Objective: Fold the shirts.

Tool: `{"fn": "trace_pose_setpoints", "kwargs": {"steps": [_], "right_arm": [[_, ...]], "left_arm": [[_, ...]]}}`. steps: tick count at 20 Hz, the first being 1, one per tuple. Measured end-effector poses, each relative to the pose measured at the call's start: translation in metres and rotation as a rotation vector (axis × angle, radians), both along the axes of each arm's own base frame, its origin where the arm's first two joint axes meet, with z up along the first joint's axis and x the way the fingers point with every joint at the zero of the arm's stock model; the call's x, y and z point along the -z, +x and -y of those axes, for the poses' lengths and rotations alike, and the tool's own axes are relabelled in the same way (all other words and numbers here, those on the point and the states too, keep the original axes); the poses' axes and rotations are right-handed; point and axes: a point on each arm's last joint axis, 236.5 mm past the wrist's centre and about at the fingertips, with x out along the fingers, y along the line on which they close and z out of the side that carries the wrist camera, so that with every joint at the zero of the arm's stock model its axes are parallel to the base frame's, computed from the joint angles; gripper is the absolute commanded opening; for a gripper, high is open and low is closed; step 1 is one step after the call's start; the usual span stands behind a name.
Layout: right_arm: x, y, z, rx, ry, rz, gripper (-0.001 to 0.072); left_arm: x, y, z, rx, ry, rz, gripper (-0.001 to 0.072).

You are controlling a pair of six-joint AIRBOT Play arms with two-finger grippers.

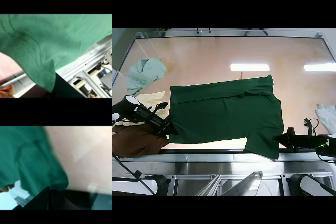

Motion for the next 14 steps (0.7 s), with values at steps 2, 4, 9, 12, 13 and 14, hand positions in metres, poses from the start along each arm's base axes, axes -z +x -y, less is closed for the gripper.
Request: {"fn": "trace_pose_setpoints", "kwargs": {"steps": [2, 4, 9, 12, 13, 14], "right_arm": [[-0.019, 0.011, -0.004, 0.000, 0.038, 0.062, 0.0020], [-0.046, 0.029, -0.005, 0.008, 0.061, 0.160, 0.0020], [-0.103, 0.083, 0.005, 0.038, 0.072, 0.354, 0.0020], [-0.116, 0.129, 0.012, 0.038, 0.079, 0.401, 0.0020], [-0.117, 0.145, 0.013, 0.032, 0.082, 0.412, 0.0020], [-0.118, 0.164, 0.014, 0.024, 0.084, 0.421, 0.0020]], "left_arm": [[-0.007, 0.001, 0.000, 0.013, -0.012, -0.004, 0.0019], [-0.017, 0.004, -0.001, 0.030, -0.025, -0.001, 0.0019], [-0.035, 0.024, -0.008, 0.036, -0.019, 0.040, 0.0019], [-0.044, 0.047, -0.017, 0.004, -0.016, 0.086, 0.0019], [-0.047, 0.057, -0.020, -0.021, -0.023, 0.100, 0.0019], [-0.051, 0.069, -0.022, -0.046, -0.037, 0.116, 0.0019]]}}
